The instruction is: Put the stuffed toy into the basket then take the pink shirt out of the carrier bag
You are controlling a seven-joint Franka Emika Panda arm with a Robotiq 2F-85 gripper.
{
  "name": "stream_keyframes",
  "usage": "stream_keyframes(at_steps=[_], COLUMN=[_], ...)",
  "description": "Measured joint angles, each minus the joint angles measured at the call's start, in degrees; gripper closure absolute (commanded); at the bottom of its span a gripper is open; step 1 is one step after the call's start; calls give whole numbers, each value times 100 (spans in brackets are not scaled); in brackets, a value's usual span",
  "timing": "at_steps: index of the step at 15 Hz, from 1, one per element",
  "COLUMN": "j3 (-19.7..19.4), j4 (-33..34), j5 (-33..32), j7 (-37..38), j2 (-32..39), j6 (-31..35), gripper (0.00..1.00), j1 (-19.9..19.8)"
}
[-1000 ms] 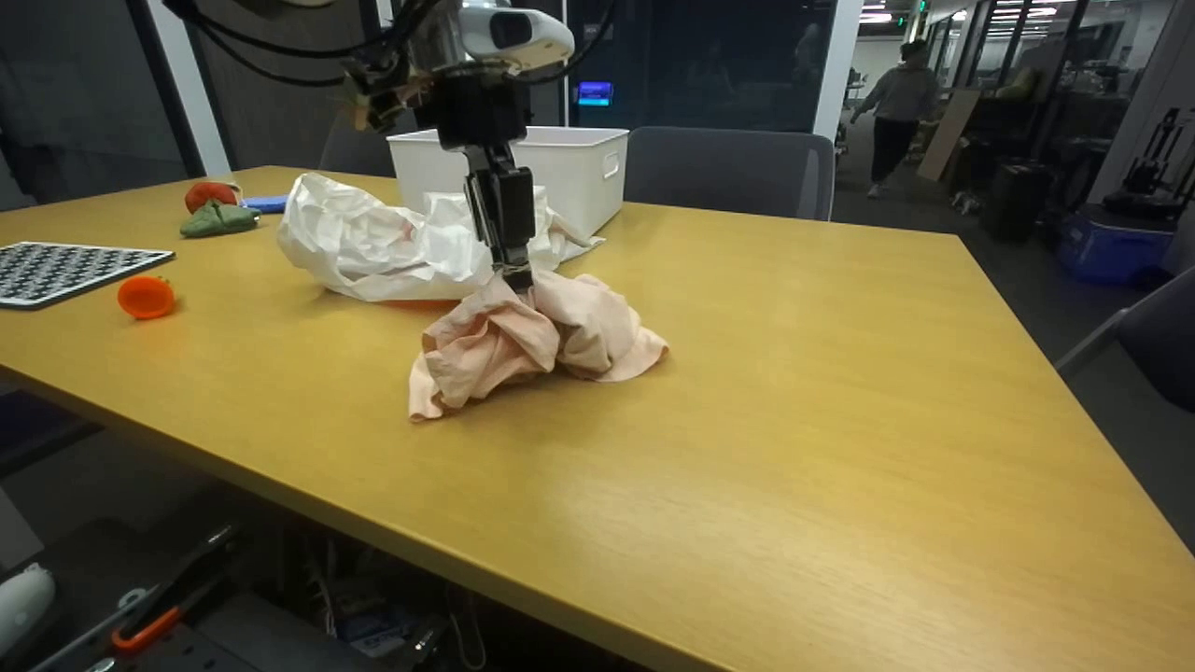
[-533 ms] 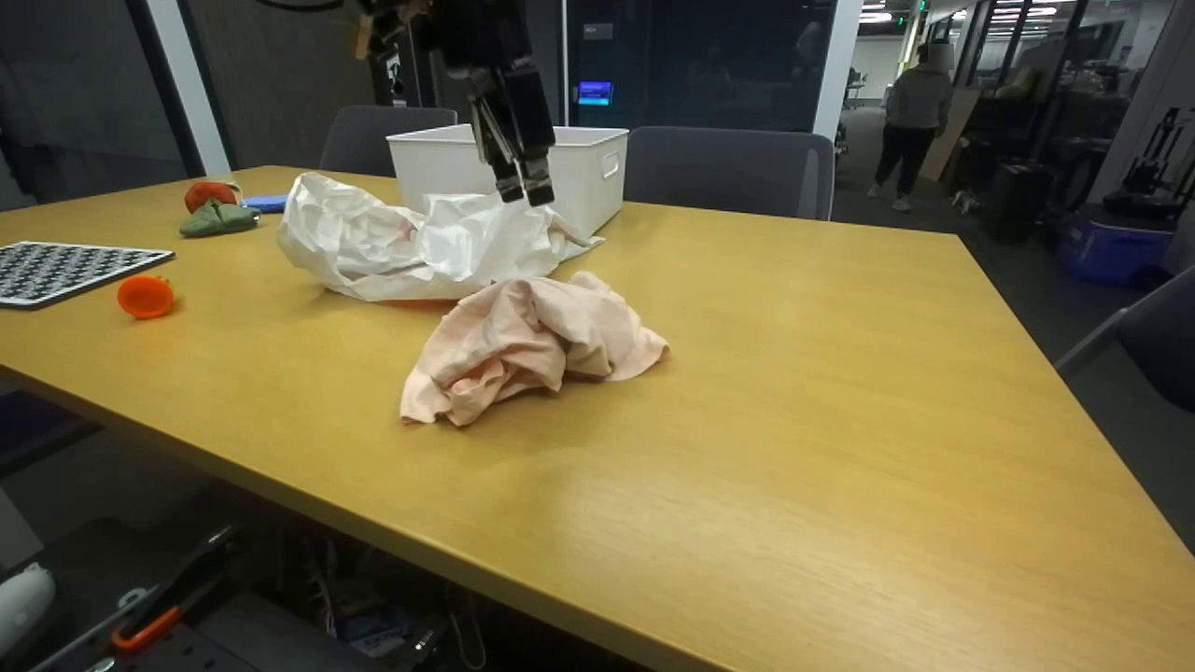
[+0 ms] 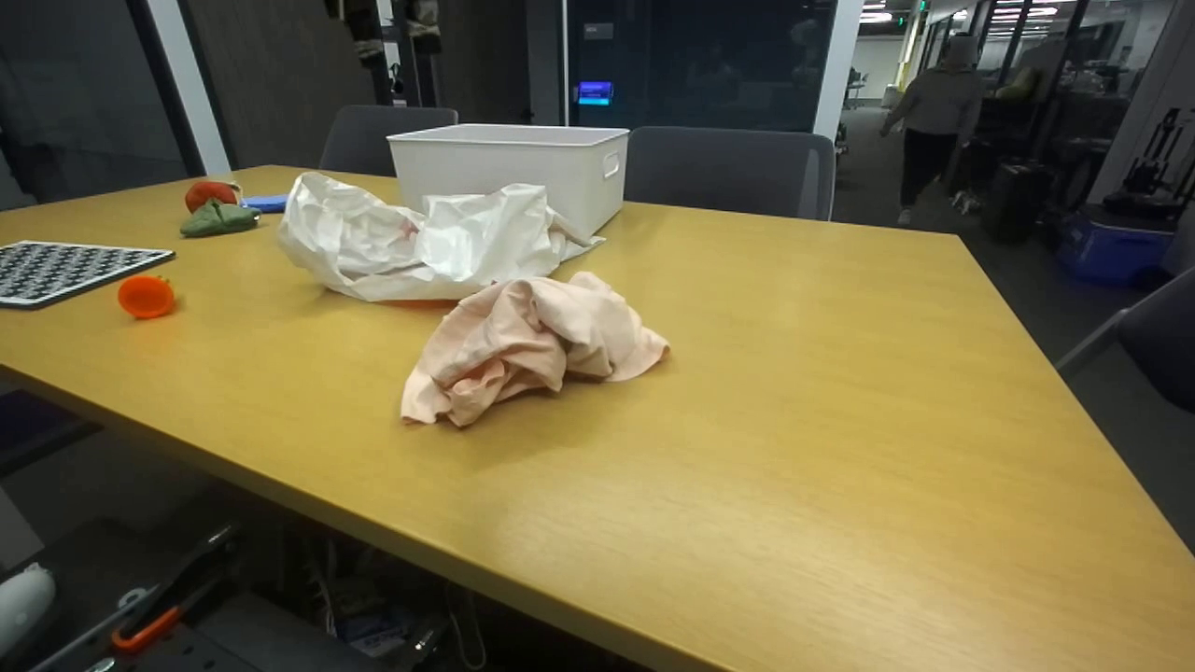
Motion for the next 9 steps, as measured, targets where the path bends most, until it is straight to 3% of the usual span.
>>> stream_keyframes(at_steps=[6,9], j3=[169,204], j4=[972,1068], j5=[142,125], j7=[-635,-645], j2=[-45,8], j6=[-2324,-2595], gripper=[0,0], j1=[138,138])
